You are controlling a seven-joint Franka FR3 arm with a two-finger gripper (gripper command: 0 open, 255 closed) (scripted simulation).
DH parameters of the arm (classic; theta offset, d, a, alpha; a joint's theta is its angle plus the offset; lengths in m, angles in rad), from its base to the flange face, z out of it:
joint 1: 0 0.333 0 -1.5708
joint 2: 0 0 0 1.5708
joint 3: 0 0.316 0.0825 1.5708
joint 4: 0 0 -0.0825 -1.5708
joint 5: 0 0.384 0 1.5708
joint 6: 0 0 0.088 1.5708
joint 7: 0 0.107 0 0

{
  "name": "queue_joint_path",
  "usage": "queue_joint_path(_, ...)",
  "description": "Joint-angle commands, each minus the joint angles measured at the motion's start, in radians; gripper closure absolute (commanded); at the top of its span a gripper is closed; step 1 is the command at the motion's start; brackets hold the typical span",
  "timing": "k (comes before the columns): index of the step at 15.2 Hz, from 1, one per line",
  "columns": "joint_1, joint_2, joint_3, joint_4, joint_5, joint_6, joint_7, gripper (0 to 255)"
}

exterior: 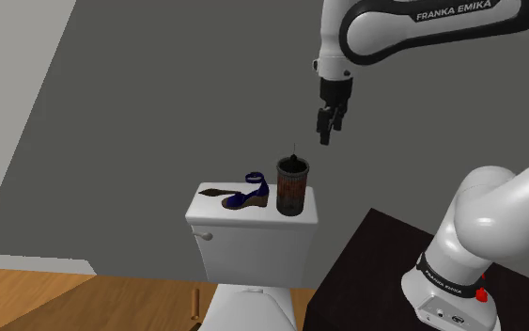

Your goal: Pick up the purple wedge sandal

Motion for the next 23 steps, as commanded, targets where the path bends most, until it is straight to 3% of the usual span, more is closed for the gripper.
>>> queue_joint_path(1, 0.000, 0.065, 0.006, 0.010, -0.009, 0.060, 0.002, 0)
queue_joint_path(12, 0.003, 0.461, 0.052, 0.167, -0.086, 0.310, 0.053, 0)
queue_joint_path(23, 0.033, 0.882, 0.063, 0.486, -0.206, 0.414, 0.115, 0)
